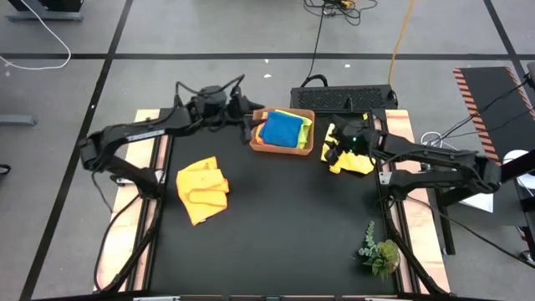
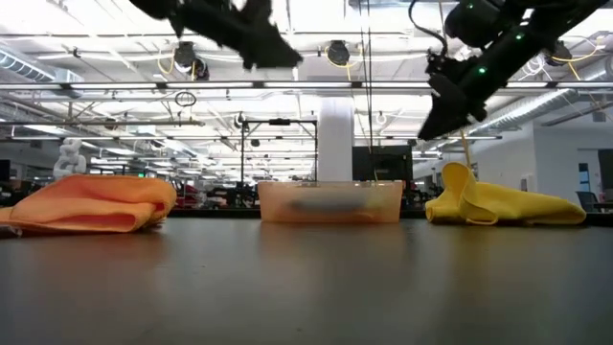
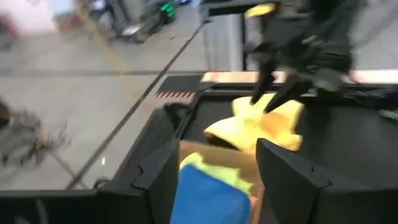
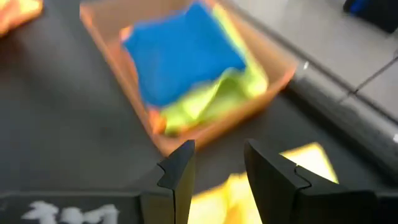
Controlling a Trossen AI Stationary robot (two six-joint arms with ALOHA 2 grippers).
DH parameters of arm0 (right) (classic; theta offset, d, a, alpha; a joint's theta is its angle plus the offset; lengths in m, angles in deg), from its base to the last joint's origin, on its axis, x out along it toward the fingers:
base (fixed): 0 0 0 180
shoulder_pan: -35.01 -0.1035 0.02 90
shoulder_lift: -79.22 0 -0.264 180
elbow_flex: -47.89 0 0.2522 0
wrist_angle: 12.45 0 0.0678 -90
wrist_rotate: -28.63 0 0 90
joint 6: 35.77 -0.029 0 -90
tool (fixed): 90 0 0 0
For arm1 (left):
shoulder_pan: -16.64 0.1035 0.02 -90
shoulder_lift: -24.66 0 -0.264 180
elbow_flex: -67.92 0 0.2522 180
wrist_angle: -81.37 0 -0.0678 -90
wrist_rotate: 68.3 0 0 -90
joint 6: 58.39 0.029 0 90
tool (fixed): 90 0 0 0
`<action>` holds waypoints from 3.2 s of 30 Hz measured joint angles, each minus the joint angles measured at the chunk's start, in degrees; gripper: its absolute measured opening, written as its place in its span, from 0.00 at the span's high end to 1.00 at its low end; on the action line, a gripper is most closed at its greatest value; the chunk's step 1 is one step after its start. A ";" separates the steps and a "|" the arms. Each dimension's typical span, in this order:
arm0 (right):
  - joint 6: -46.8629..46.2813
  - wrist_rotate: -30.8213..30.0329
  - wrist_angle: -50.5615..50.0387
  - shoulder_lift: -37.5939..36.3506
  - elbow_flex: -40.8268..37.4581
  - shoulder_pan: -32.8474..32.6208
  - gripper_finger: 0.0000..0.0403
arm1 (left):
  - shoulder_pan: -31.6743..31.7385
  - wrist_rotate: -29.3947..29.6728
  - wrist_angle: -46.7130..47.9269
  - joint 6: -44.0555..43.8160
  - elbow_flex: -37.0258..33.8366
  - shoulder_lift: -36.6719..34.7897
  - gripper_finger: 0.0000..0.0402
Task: Fold microfiber towels
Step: Fold the yellow microfiber towel
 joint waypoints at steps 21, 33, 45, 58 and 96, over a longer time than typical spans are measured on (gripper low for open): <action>-10.91 -4.08 -18.37 10.66 -0.02 -10.49 0.67 | -12.87 3.67 -6.94 -10.49 -21.11 -16.68 0.66; -12.27 -5.05 -17.96 23.09 -0.04 -7.77 0.67 | -20.00 4.67 -24.23 -15.93 -33.29 -16.68 0.66; -14.91 4.13 -21.52 17.32 -0.22 -13.74 0.97 | -24.40 7.94 -23.61 -15.39 -33.62 -16.53 0.66; -18.34 7.47 1.83 -2.98 -0.11 -29.29 0.99 | -28.45 8.18 -23.68 -14.51 -33.62 -16.18 0.66; -14.03 -0.32 28.51 7.04 -0.02 -32.28 1.00 | -38.70 34.67 -41.26 4.07 -19.10 16.21 0.32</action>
